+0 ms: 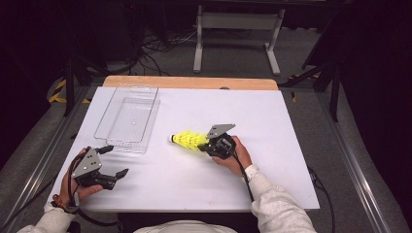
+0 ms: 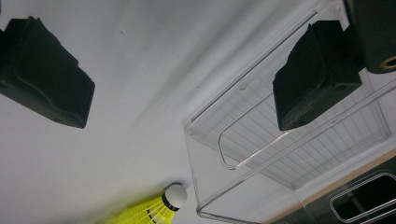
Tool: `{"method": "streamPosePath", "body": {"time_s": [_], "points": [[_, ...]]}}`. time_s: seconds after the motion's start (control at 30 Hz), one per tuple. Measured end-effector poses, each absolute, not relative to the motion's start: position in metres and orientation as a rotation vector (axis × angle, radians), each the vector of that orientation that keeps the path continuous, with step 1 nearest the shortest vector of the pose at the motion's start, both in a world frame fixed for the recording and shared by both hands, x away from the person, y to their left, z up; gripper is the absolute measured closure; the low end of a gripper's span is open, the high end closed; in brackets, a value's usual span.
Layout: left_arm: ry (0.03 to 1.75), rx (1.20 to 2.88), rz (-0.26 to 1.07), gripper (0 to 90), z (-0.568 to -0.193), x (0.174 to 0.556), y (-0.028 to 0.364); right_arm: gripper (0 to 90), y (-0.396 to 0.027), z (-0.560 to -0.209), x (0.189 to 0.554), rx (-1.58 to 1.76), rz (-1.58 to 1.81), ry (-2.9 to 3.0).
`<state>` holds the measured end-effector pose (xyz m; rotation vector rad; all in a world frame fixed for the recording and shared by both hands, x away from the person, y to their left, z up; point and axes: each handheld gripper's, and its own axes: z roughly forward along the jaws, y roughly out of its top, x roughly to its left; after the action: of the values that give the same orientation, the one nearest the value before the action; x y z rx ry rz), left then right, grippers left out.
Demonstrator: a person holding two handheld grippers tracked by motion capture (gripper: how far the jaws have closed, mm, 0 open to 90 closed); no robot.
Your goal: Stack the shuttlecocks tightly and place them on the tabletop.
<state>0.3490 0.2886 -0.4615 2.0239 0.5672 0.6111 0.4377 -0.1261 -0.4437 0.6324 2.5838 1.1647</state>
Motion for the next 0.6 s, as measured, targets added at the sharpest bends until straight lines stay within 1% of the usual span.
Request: {"method": "streamPosePath", "body": {"time_s": [0.43, 0.47, 0.5, 0.53, 0.6], "points": [[0.568, 2.028, 0.602, 6.4, -0.4626, 0.35, 0.287, 88.9, -0.1183, -0.4457, 0.444, 0.63, 1.182, 2.59], [0.567, 2.028, 0.601, 6.4, -0.4627, 0.35, 0.287, 87.1, -0.1185, -0.4464, 0.4445, 0.635, 1.188, 2.591], [0.567, 2.03, 0.601, 6.4, -0.4627, 0.35, 0.287, 87.1, -0.1185, -0.4464, 0.4445, 0.635, 1.188, 2.591], [0.568, 2.03, 0.602, 6.4, -0.4627, 0.3501, 0.2871, 83.9, -0.119, -0.4471, 0.4451, 0.643, 1.19, 2.589], [0.567, 2.029, 0.601, 6.4, -0.4627, 0.3501, 0.2873, 82.4, -0.1192, -0.4473, 0.4452, 0.648, 1.189, 2.588]]}}
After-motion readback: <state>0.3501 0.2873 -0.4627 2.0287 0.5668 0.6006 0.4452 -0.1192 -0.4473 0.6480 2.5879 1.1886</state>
